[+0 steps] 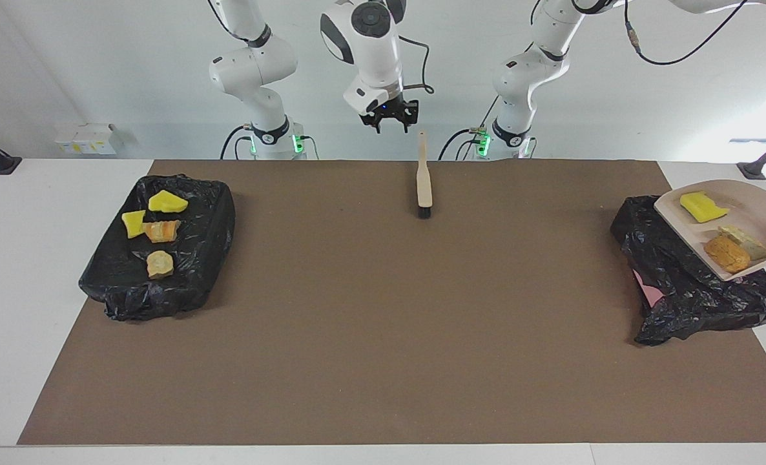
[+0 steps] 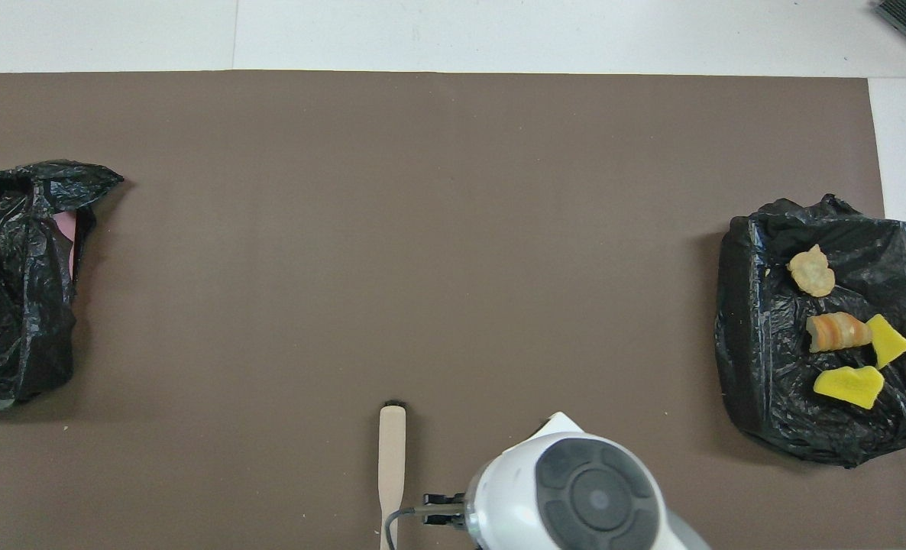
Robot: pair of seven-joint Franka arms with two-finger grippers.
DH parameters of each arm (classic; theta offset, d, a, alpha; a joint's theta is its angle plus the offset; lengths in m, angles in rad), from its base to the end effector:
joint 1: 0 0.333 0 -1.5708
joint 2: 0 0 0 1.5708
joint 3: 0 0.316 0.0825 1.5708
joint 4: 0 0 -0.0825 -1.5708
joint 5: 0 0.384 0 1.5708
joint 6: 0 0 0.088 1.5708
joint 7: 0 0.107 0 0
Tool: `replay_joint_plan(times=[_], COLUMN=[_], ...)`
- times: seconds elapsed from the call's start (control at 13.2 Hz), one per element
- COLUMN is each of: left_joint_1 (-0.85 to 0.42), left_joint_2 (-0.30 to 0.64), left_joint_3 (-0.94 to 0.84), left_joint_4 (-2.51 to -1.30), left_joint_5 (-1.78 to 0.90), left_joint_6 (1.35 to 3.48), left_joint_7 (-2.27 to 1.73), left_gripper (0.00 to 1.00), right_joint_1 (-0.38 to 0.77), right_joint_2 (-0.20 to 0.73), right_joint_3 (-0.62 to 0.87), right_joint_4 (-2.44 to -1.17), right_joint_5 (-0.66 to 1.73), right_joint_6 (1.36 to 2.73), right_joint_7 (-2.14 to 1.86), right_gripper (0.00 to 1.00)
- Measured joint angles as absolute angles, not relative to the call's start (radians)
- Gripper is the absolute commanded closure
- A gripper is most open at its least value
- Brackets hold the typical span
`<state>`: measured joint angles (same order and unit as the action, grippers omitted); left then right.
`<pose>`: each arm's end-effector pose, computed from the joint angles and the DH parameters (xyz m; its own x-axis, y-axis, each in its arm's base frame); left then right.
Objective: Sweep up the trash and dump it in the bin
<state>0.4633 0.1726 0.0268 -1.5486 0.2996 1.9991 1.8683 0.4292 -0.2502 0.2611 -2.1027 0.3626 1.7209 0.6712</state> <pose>0.5586 0.3168 0.5782 0.1267 -0.9251 -0.3581 -0.9848 -0.0739 -0.1575 0.3365 0.3309 0.5140 0.9565 -0.0508 -0.2873 -0.0911 -0.9875 -0.1287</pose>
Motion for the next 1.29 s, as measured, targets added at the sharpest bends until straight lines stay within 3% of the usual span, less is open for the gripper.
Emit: replay_joint_plan(times=[0.23,0.53,0.76,1.06,1.29], left_joint_1=[0.461,0.431,0.408,0.408,0.388], left_joint_2=[0.183,0.183,0.166,0.148,0.130], left_joint_3=[0.015,0.010,0.008,0.010,0.008], left_joint_4=[-1.561,-1.614,-1.640,-1.656,-1.685], left_joint_5=[0.442,0.619,0.737,0.842,0.923], left_joint_6=[2.062,2.111,2.127,2.133,2.130], left_joint_7=[1.867,1.785,1.751,1.740,1.648], left_gripper=[1.00,1.00,1.00,1.00,1.00], right_joint_1=[0.240,0.042,0.011,-0.061,-0.110], right_joint_2=[-0.284,-0.268,-0.205,-0.046,0.014], right_joint_3=[0.256,0.252,0.253,0.254,0.252], right_joint_4=[-2.016,-1.919,-1.784,-1.556,-1.499], right_joint_5=[0.314,0.263,0.097,-0.006,-0.006], right_joint_6=[1.566,1.511,1.491,1.409,1.405], right_joint_7=[0.500,0.386,0.383,0.350,0.301], right_gripper=[0.00,0.00,0.00,0.00,0.00])
